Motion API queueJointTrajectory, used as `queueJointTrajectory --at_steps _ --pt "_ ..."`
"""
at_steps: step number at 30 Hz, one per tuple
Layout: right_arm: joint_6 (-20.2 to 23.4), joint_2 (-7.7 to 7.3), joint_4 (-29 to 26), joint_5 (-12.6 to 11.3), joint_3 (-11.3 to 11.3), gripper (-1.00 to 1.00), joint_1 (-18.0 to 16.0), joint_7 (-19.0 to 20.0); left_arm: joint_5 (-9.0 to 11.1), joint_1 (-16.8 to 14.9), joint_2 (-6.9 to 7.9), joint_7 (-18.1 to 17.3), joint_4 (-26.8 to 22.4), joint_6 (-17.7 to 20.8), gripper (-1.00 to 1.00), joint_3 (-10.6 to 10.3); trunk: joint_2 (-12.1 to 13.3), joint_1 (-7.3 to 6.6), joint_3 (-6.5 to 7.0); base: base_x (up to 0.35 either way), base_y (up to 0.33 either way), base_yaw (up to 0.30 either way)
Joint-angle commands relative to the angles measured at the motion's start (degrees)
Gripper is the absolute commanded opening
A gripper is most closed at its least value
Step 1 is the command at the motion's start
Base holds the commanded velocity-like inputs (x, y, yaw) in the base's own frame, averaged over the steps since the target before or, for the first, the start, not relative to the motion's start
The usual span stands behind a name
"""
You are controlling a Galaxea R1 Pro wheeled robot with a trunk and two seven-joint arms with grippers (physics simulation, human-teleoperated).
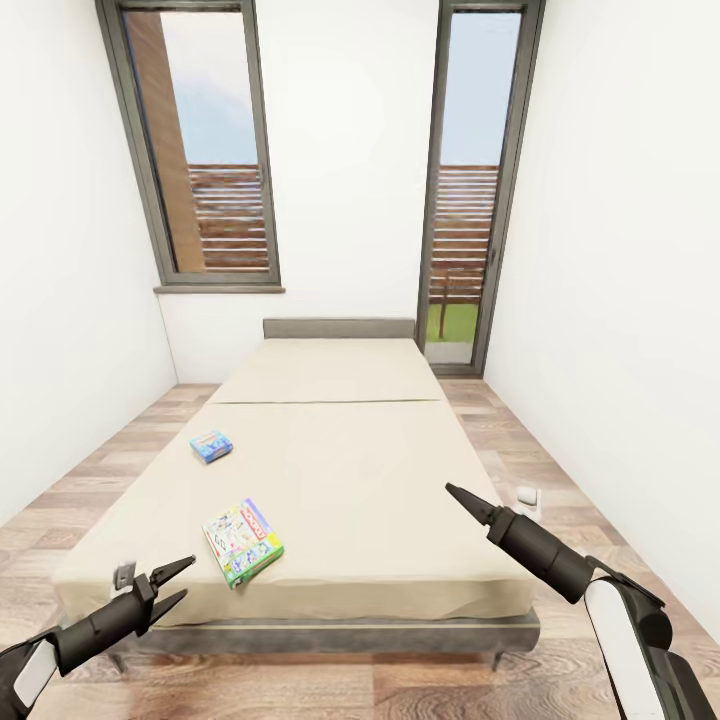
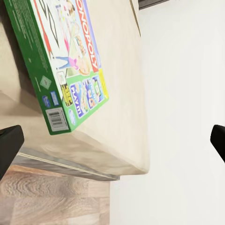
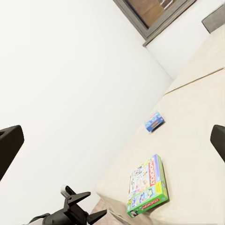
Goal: Put all the toys in the child's room - the three board games (two on the bed and one on the table), the two jigsaw puzzles on the table, and the tennis ball on the table - inside the toy box on the table in the child's room.
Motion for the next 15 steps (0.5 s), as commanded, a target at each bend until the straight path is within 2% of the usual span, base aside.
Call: queueJointTrajectory --at_steps 1,15 --pt "0.4 0.0 0.0 -0.3 -0.1 1.0 0.0 0.1 0.1 0.0 -0.01 -0.1 0.0 0.4 1.0 0.2 -0.4 0.22 -0.24 0.0 0.0 0.0" --pt "0.4 -0.04 0.0 -0.3 -0.1 1.0 0.0 0.0 0.1 0.0 -0.07 0.0 0.0 0.4 1.0 0.1 -6.1 3.29 -2.76 0.0 0.0 0.0"
